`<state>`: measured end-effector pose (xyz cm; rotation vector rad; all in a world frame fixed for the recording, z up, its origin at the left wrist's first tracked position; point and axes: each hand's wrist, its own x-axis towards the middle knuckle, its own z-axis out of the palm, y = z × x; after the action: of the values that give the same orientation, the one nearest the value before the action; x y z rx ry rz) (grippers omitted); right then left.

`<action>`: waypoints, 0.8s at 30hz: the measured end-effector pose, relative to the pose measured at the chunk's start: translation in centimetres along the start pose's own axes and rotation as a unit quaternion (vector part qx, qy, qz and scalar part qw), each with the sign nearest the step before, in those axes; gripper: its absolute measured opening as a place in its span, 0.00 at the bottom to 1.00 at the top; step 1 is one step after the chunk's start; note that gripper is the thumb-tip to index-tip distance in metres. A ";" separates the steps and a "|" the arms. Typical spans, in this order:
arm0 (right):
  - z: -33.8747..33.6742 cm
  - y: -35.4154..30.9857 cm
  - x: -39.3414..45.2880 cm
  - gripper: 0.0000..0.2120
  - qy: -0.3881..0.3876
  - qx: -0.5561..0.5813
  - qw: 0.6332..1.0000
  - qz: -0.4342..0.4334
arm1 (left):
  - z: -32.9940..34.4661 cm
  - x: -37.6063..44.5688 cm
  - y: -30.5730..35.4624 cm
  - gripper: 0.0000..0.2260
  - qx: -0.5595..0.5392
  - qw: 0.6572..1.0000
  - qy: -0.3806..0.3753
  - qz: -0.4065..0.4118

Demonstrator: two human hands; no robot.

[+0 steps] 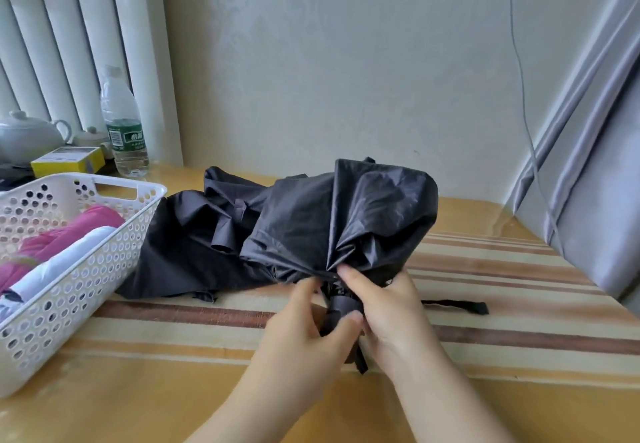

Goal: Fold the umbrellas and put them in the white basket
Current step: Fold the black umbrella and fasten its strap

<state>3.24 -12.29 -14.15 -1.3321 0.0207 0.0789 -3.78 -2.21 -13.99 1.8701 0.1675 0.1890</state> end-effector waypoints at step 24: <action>0.7 -0.4 -1.4 0.12 0.027 -0.013 0.993 -0.113 | -0.4 1.1 -0.9 0.12 -0.305 0.952 0.013 -0.033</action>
<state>1.86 -11.71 -13.53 -1.3535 -0.0861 -0.1483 -2.83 -1.32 -14.68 1.2449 0.1672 0.1922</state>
